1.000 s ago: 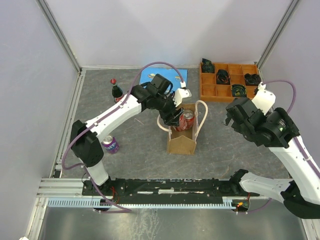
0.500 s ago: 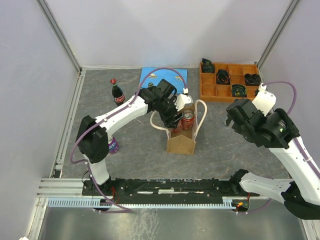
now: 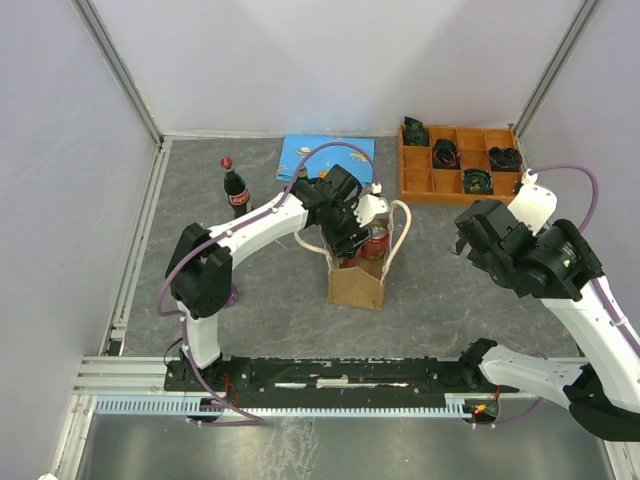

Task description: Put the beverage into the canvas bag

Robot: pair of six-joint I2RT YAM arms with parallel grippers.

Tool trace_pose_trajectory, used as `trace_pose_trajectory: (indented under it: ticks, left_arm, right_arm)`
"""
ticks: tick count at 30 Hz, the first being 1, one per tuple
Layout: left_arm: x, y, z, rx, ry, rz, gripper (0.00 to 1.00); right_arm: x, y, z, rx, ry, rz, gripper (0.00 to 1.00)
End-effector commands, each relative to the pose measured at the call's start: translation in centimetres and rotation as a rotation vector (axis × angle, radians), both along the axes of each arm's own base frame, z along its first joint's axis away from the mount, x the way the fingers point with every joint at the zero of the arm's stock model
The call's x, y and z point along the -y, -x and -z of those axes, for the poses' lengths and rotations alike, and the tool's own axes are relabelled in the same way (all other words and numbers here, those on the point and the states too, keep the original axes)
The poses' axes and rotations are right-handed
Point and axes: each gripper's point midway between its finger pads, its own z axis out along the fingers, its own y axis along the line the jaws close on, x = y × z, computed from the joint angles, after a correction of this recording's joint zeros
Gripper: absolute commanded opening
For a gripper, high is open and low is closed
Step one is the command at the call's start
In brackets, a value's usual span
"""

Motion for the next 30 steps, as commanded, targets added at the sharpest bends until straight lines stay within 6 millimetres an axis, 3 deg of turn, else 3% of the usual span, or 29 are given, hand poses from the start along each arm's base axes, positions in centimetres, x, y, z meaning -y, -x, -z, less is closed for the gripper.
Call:
trace_pose_trajectory:
  ticks: [1,10,11,15,17,25,30]
  left_arm:
    - [1.9,-2.6,-2.2,0.121,0.059,0.014,0.03]
    - [2.4,-3.2,-1.1,0.109,0.057,-0.017,0.06]
    - [2.5,-3.2,-1.1,0.108,0.056,-0.021,0.11]
    - [2.5,-3.1,-1.3,0.099,0.065,-0.034,0.5]
    - [2.5,-3.0,-1.5,0.096,0.072,-0.038,0.62]
    - [2.2,-2.1,-1.6,0.072,0.079,-0.043,0.88]
    - [2.2,-1.9,-2.2,0.062,0.098,-0.059,0.92]
  right_arm:
    - [0.9,-0.1,-0.7,0.036,0.01,0.034,0.99]
    - [0.9,-0.1,-0.6,0.032,0.015,0.033,0.99]
    - [0.8,-0.1,-0.6,0.031,0.014,0.033,0.99]
    - [0.8,-0.1,-0.6,0.032,0.013,0.031,0.99]
    - [0.8,-0.1,-0.6,0.031,0.016,0.029,0.99]
    - [0.5,-0.4,-0.6,0.029,0.014,0.023,0.99]
    - [0.4,-0.3,-0.6,0.029,0.01,0.019,0.99]
